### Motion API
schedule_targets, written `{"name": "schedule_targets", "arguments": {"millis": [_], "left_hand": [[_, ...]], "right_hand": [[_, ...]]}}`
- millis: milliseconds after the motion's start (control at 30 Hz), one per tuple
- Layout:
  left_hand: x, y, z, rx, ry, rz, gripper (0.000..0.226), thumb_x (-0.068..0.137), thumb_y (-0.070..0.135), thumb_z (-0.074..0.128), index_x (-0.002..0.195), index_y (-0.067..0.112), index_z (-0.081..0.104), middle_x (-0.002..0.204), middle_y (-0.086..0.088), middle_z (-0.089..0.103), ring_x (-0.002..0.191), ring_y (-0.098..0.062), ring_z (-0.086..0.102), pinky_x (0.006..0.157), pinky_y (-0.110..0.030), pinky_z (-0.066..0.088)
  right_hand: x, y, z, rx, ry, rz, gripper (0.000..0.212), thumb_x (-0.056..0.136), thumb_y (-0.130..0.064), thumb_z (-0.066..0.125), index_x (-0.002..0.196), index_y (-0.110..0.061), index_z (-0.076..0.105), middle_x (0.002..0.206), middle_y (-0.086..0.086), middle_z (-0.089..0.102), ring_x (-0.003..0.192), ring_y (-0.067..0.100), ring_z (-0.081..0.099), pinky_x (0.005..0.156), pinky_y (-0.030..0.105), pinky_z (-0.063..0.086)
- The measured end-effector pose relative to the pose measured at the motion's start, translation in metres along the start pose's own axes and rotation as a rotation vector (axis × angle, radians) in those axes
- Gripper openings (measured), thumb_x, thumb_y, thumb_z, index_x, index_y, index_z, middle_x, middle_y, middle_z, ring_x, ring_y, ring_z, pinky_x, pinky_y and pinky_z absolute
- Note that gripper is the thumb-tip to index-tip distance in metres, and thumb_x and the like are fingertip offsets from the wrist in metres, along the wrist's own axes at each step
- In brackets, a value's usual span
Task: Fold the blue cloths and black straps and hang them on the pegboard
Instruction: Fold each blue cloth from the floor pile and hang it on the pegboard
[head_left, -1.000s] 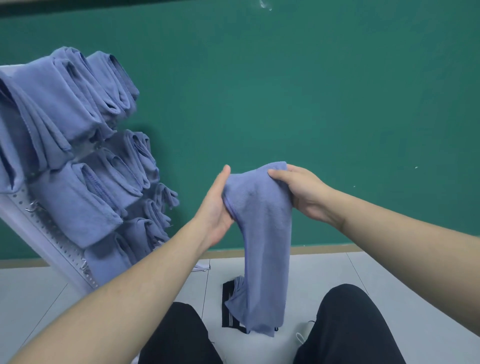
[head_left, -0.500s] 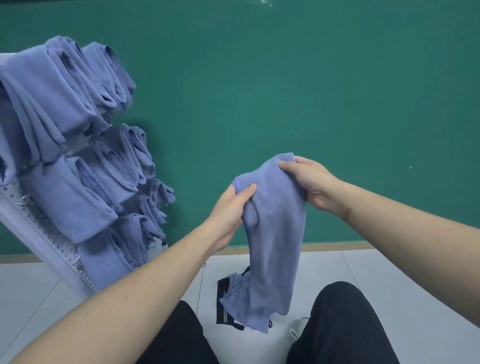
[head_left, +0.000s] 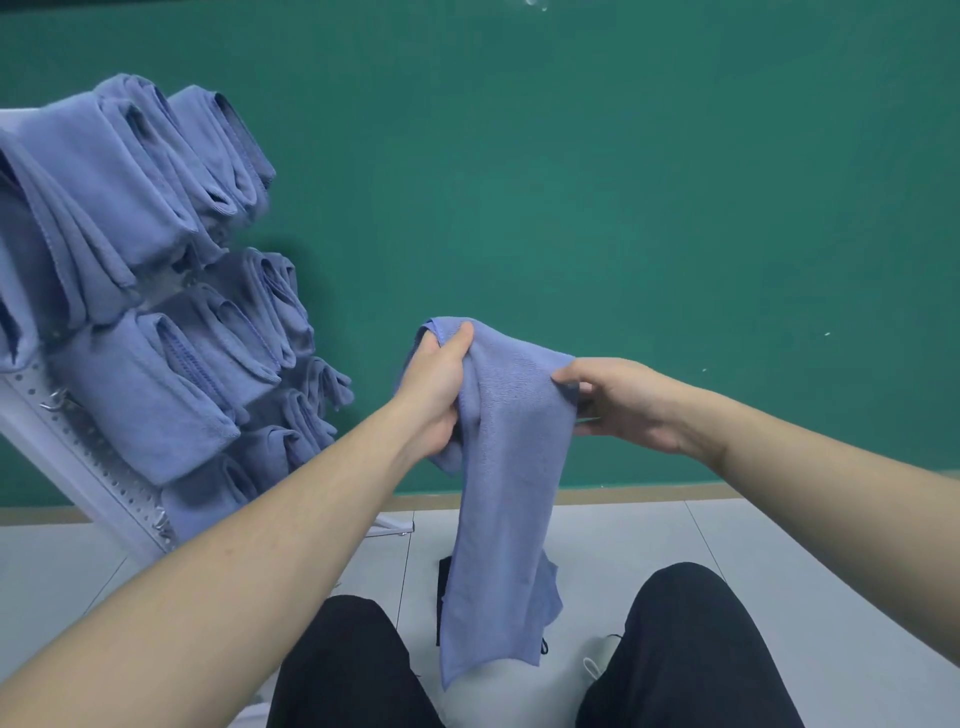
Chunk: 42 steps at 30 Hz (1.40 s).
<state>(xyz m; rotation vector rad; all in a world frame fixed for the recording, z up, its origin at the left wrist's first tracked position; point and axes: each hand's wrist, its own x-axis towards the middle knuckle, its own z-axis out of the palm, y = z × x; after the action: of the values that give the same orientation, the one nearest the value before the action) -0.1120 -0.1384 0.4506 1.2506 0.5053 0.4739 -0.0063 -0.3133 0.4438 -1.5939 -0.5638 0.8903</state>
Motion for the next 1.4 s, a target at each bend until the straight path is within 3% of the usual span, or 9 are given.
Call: {"name": "schedule_targets", "arguments": {"millis": [233, 333, 467, 567, 700, 1000, 1067, 1200, 1400], "left_hand": [[-0.011, 0.004, -0.012, 0.038, -0.062, -0.147, 0.028, 0.101, 0.045, 0.054, 0.098, 0.019, 0.064, 0.09, 0.001, 0.076, 0.076, -0.016, 0.071, 0.074, -0.03, 0.054], [-0.018, -0.003, -0.018, -0.13, -0.228, -0.163, 0.041, 0.1, 0.046, 0.051, 0.105, 0.01, 0.07, 0.105, -0.01, 0.076, 0.093, -0.024, 0.071, 0.085, -0.037, 0.051], [-0.028, -0.036, -0.018, -0.072, -0.308, -0.015, 0.032, 0.095, 0.032, 0.062, 0.125, 0.022, 0.062, 0.12, 0.002, 0.072, 0.11, -0.016, 0.065, 0.089, -0.034, 0.045], [-0.032, -0.053, -0.01, 0.061, -0.265, 0.093, 0.056, 0.085, 0.02, 0.075, 0.134, 0.03, 0.05, 0.13, 0.008, 0.068, 0.121, -0.013, 0.063, 0.101, -0.04, 0.05], [-0.031, -0.057, 0.003, 0.124, -0.144, 0.153, 0.049, 0.092, 0.01, 0.07, 0.125, 0.038, 0.048, 0.121, 0.018, 0.069, 0.112, -0.002, 0.066, 0.082, -0.027, 0.055], [-0.02, -0.041, 0.007, -0.114, -0.099, -0.003, 0.046, 0.092, -0.003, 0.062, 0.13, 0.019, 0.05, 0.118, -0.008, 0.072, 0.104, -0.02, 0.073, 0.085, -0.038, 0.059], [-0.017, -0.037, 0.004, -0.16, -0.054, -0.049, 0.044, 0.093, -0.003, 0.061, 0.128, 0.02, 0.049, 0.117, -0.007, 0.07, 0.098, -0.016, 0.073, 0.078, -0.034, 0.06], [-0.012, -0.032, -0.004, -0.137, -0.013, -0.078, 0.038, 0.093, 0.0, 0.063, 0.121, 0.024, 0.052, 0.113, -0.003, 0.07, 0.09, -0.014, 0.074, 0.074, -0.032, 0.059], [-0.014, -0.026, -0.017, 0.017, -0.031, -0.238, 0.024, 0.098, 0.022, 0.059, 0.121, 0.022, 0.056, 0.097, 0.0, 0.073, 0.076, -0.017, 0.07, 0.064, -0.032, 0.053]], "right_hand": [[0.001, -0.007, 0.016, -0.094, 0.208, -0.186, 0.012, 0.099, -0.03, 0.059, 0.101, -0.018, 0.062, 0.095, -0.001, 0.073, 0.078, 0.014, 0.066, 0.071, 0.033, 0.054], [0.006, -0.011, 0.02, -0.018, 0.265, -0.173, 0.014, 0.1, -0.031, 0.058, 0.1, -0.018, 0.063, 0.097, 0.001, 0.073, 0.081, 0.016, 0.066, 0.075, 0.034, 0.051], [0.009, -0.014, 0.024, 0.149, 0.314, -0.109, 0.011, 0.101, -0.025, 0.057, 0.095, -0.016, 0.06, 0.095, 0.003, 0.071, 0.08, 0.016, 0.067, 0.07, 0.028, 0.054], [0.009, -0.018, 0.023, 0.219, 0.331, -0.058, 0.01, 0.1, -0.02, 0.057, 0.101, -0.013, 0.064, 0.094, 0.004, 0.074, 0.078, 0.015, 0.07, 0.064, 0.026, 0.056], [0.006, -0.017, 0.022, 0.209, 0.348, -0.046, 0.012, 0.098, -0.02, 0.061, 0.103, -0.011, 0.067, 0.092, 0.003, 0.076, 0.078, 0.016, 0.071, 0.072, 0.029, 0.058], [-0.001, 0.005, 0.014, 0.083, 0.114, -0.003, 0.029, 0.09, -0.049, 0.06, 0.098, -0.024, 0.071, 0.087, -0.002, 0.069, 0.082, 0.016, 0.064, 0.084, 0.033, 0.052], [-0.003, 0.01, 0.013, 0.032, 0.055, 0.036, 0.025, 0.09, -0.044, 0.063, 0.105, -0.024, 0.07, 0.092, -0.001, 0.069, 0.085, 0.016, 0.064, 0.093, 0.037, 0.053], [-0.004, 0.015, 0.014, -0.076, 0.077, -0.012, 0.016, 0.094, -0.029, 0.065, 0.08, -0.023, 0.059, 0.085, -0.002, 0.065, 0.083, 0.016, 0.063, 0.094, 0.037, 0.051], [0.0, 0.014, 0.017, -0.134, 0.232, -0.143, 0.018, 0.097, -0.03, 0.061, 0.1, -0.013, 0.063, 0.094, 0.001, 0.072, 0.082, 0.015, 0.065, 0.086, 0.038, 0.057]]}}
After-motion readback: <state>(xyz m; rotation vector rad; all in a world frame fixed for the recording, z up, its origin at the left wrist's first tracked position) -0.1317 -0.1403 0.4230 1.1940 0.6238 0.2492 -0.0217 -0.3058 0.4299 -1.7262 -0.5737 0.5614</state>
